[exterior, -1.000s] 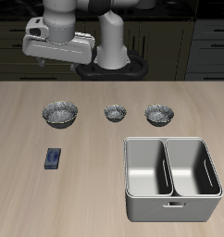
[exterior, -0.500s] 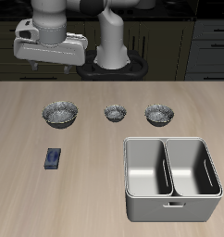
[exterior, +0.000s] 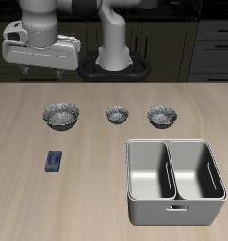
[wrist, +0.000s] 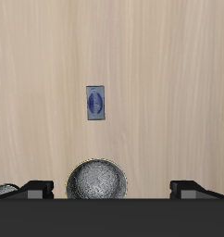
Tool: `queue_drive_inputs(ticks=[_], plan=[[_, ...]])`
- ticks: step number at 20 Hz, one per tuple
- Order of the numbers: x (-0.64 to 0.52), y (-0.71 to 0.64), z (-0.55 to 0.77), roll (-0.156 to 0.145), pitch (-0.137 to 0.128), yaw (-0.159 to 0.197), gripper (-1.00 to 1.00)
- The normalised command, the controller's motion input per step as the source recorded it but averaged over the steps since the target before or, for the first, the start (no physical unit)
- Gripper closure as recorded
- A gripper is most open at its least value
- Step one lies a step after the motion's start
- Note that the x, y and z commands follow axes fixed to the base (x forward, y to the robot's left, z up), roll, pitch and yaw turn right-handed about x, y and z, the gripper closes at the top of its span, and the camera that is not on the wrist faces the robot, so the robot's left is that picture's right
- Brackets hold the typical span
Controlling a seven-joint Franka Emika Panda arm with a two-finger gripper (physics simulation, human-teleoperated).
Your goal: Place the cream cheese in the middle-sized bowl
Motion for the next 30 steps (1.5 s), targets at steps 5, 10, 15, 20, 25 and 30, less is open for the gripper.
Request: queue_drive_inputs(ticks=[5, 10, 15, 20, 25, 30], plan=[[0.25, -0.12, 0.05, -0.006, -0.010, -0.007, -1.00], [0.25, 0.09, -0.02, 0.027, 0.003, -0.013, -1.00], [0.24, 0.09, -0.07, -0.013, -0.004, 0.030, -1.00], [0.17, 0.07, -0.01, 0.000, -0.003, 0.014, -1.00], [0.12, 0.03, 0.06, -0.005, -0.005, -0.004, -1.00], [0.09, 0.04, -0.04, 0.009, 0.002, -0.003, -1.00]])
